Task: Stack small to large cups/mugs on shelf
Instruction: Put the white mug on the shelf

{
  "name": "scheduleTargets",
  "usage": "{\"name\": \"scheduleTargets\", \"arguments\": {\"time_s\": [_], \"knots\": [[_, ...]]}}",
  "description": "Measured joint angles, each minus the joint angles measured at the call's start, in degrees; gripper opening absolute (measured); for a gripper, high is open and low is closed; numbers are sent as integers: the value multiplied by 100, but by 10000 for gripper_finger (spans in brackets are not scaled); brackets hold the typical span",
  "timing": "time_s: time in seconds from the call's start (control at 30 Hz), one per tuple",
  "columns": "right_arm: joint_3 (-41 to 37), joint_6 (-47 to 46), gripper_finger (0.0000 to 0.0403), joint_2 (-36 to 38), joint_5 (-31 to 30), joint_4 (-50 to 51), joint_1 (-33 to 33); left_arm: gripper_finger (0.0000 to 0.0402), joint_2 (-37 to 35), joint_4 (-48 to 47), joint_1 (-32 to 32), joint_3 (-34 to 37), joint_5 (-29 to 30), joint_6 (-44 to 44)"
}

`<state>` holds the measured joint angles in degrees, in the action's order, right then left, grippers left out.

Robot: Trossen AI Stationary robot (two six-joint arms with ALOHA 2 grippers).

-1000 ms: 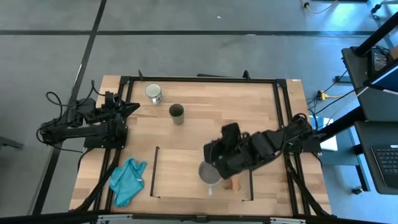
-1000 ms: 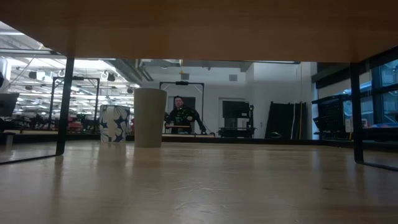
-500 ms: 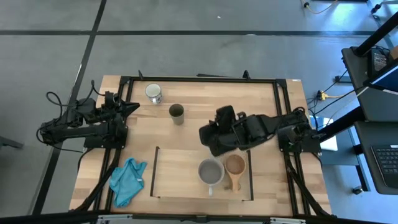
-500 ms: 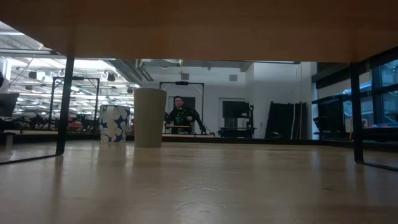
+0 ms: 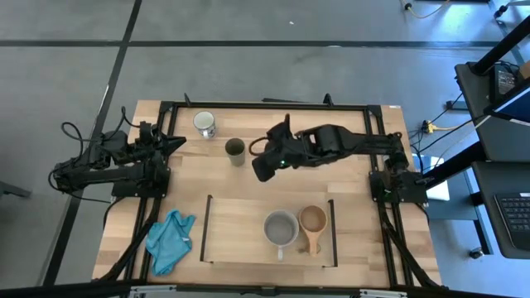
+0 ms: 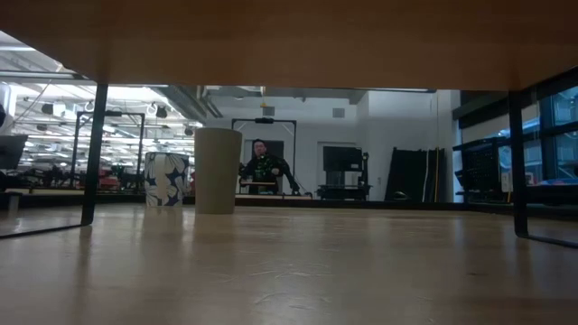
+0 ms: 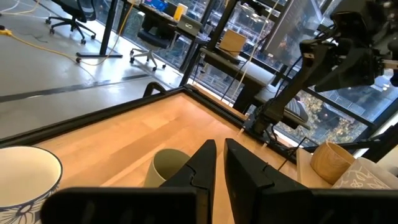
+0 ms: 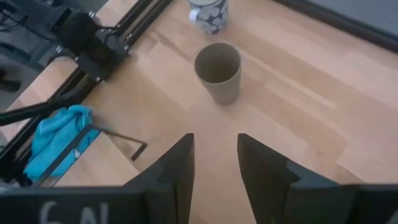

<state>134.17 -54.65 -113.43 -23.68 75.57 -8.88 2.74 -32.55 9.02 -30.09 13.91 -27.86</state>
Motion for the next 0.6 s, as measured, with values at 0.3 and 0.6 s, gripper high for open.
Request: {"name": "scheduleTargets", "arguments": {"time_s": [0.3,0.6], "knots": [[0,125,123,0,129,-110,154,27,0,0,2,0,0,2],[0,247,123,-2,310,-269,275,27,0,0,0,0,0,2]]}}
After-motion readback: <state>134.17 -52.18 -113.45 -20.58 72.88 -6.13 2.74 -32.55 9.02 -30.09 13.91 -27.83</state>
